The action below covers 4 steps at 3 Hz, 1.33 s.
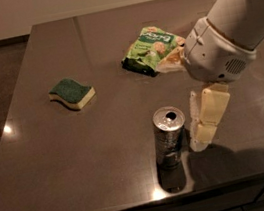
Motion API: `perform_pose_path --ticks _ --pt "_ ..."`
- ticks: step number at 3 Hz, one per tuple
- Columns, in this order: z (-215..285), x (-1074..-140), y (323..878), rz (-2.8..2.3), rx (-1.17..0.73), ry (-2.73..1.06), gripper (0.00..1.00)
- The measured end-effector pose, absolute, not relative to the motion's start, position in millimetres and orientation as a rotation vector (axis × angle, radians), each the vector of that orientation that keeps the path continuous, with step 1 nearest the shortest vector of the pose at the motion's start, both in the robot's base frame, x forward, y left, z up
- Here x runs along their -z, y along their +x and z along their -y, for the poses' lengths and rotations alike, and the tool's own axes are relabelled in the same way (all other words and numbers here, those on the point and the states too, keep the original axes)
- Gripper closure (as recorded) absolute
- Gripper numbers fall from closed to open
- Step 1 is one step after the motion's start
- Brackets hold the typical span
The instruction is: Move redbull can near sponge
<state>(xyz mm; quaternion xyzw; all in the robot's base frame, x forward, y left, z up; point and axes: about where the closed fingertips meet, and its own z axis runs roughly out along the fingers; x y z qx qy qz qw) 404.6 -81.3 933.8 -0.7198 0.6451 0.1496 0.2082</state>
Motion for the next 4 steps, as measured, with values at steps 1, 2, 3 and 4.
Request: perform_pose_path --ticks 1,2,3,4 --pt "66.5 -926.8 393.0 -1.736 -0.474 -2.037 0.0" --pt "57.5 -924.6 385.7 -1.695 -0.515 -2.057 0.01" --pt "50.7 -922.2 379.6 -1.659 -0.55 -2.079 0.2" --pt "49.1 -922.1 378.1 -1.644 -0.559 -2.087 0.43"
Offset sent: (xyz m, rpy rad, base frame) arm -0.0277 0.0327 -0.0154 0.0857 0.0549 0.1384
